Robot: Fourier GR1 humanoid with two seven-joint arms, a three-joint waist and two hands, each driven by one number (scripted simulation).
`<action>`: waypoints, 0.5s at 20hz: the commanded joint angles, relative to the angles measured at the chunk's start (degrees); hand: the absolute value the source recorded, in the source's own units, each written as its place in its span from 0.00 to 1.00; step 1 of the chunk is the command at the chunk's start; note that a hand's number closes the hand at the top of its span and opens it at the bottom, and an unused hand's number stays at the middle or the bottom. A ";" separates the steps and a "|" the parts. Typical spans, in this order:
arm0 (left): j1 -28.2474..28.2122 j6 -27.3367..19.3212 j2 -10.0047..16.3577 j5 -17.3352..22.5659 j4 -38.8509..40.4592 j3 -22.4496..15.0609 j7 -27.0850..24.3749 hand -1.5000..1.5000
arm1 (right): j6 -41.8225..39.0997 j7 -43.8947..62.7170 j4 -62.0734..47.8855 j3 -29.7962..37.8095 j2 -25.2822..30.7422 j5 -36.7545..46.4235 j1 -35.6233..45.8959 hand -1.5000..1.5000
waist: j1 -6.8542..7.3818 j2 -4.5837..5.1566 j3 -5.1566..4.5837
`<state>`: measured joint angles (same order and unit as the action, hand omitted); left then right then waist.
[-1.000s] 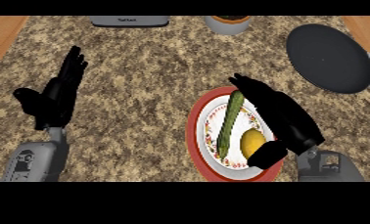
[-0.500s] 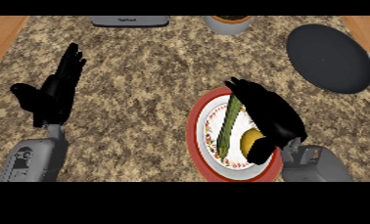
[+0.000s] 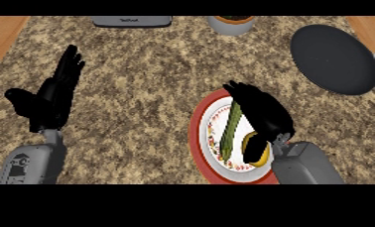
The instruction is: Pick the squash from the plate and place it in the pan
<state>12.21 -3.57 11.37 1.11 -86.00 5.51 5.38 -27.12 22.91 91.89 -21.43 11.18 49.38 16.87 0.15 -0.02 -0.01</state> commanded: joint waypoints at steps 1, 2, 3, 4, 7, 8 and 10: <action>3.55 -0.07 0.10 -0.82 3.06 0.81 0.37 0.50 | -2.12 0.89 -2.16 0.12 -2.80 2.58 2.43 0.00 | -0.14 0.03 0.01; 0.81 1.57 1.03 0.49 -0.83 1.18 1.71 0.50 | 0.23 -3.70 -6.65 1.69 -0.58 3.16 2.63 0.00 | 0.04 0.03 0.02; 0.48 1.34 -0.13 0.34 2.11 1.36 -0.71 0.50 | -0.94 -0.84 -2.87 0.53 -1.86 4.32 0.42 0.00 | -0.12 0.01 0.01; 1.48 -2.03 -2.39 -2.13 1.52 -0.81 0.60 0.50 | 2.85 -2.19 -6.96 -0.96 -2.71 5.72 -0.42 0.00 | -0.09 0.04 0.02; 1.01 -1.35 -2.99 -2.65 3.93 -0.73 -4.26 0.50 | 2.14 -4.10 -9.90 0.58 -3.48 6.35 1.41 0.00 | -0.08 0.04 0.01; -2.25 2.70 -0.13 0.80 1.17 1.69 -2.67 0.50 | -2.03 -3.44 -8.42 2.90 -2.37 4.72 3.01 0.00 | 0.04 0.00 0.01; 5.96 1.38 0.41 -0.41 7.73 2.42 -1.61 0.50 | 1.05 -3.16 -13.38 0.93 -5.76 6.83 3.95 0.00 | -0.11 0.10 0.01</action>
<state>14.18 -3.00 10.79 0.43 -82.66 6.52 4.16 -26.50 20.30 84.00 -21.02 7.61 54.66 18.18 0.08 -0.07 -0.04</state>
